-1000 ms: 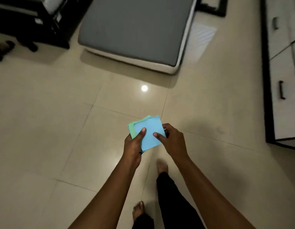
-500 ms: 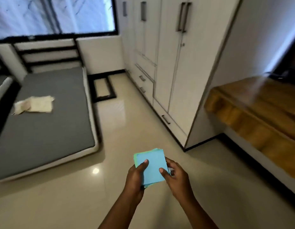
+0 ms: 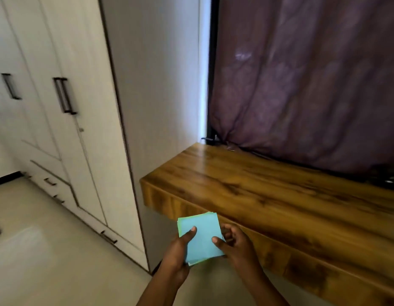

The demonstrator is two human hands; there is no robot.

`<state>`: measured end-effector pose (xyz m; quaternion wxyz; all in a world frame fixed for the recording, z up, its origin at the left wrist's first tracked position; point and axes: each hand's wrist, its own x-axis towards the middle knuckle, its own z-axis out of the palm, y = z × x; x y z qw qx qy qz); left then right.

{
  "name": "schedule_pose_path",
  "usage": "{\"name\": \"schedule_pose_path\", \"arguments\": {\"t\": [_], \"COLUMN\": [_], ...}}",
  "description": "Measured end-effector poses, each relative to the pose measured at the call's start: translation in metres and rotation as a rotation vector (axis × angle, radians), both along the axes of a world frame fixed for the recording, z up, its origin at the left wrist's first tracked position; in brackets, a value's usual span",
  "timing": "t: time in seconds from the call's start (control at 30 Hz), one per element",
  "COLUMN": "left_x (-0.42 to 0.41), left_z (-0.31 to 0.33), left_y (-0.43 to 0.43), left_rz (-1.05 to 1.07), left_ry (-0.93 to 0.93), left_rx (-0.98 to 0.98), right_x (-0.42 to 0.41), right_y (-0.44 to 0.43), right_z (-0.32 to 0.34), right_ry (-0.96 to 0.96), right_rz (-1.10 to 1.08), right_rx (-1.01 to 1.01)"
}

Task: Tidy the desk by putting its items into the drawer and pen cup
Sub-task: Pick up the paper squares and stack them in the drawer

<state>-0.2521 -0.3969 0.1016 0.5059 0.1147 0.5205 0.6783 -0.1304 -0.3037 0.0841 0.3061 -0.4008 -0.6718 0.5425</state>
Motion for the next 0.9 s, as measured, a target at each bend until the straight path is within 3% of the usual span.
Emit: {"name": "schedule_pose_path", "arguments": {"t": [0.43,0.67,0.9], "left_x": [-0.052,-0.123,-0.178], "left_z": [0.004,-0.004,-0.031], "left_y": [0.251,0.361,0.419], "left_rz": [-0.280,-0.419,-0.357], "left_ry": [0.134,0.130,0.040], "left_rx": [-0.038,-0.052,-0.099], "right_x": [-0.031,-0.085,-0.122], "right_y": [0.202,0.295,0.357], "right_z": [0.005,0.005,-0.002], "right_ry": [0.064,-0.045,0.143], "right_rz": [-0.393,-0.493,-0.583], "right_rx": [-0.076,-0.099,-0.277]}}
